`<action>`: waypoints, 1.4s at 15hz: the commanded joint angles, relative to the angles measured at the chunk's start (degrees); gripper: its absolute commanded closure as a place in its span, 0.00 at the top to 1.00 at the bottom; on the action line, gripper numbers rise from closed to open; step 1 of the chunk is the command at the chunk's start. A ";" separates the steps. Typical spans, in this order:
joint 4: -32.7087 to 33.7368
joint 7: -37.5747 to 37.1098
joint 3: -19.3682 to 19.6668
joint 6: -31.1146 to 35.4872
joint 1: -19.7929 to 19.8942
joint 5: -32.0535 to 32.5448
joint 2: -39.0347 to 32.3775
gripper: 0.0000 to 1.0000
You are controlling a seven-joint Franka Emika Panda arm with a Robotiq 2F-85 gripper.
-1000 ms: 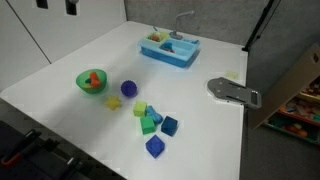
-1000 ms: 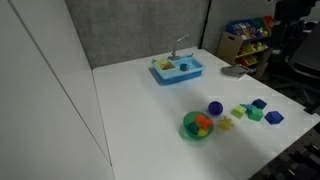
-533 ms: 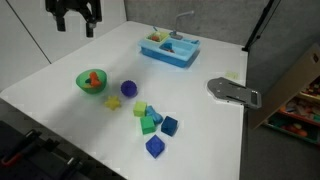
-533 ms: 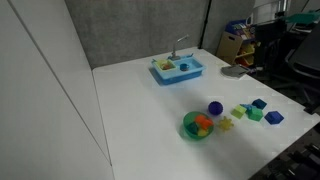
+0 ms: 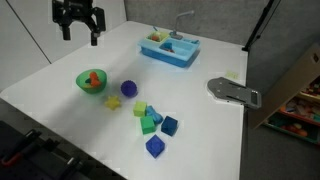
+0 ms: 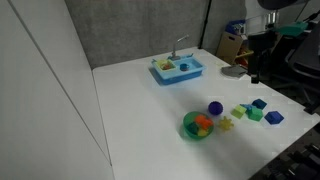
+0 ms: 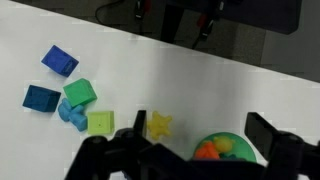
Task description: Put the orange toy on top of the yellow block then put the purple ball in the green bowl
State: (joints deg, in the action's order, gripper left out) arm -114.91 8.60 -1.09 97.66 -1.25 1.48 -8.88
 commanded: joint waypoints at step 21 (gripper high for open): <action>-4.29 1.94 -6.44 34.02 -4.95 4.54 -10.84 1.00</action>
State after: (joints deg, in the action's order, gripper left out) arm -116.59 9.66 -6.82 125.98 -7.08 8.13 -20.56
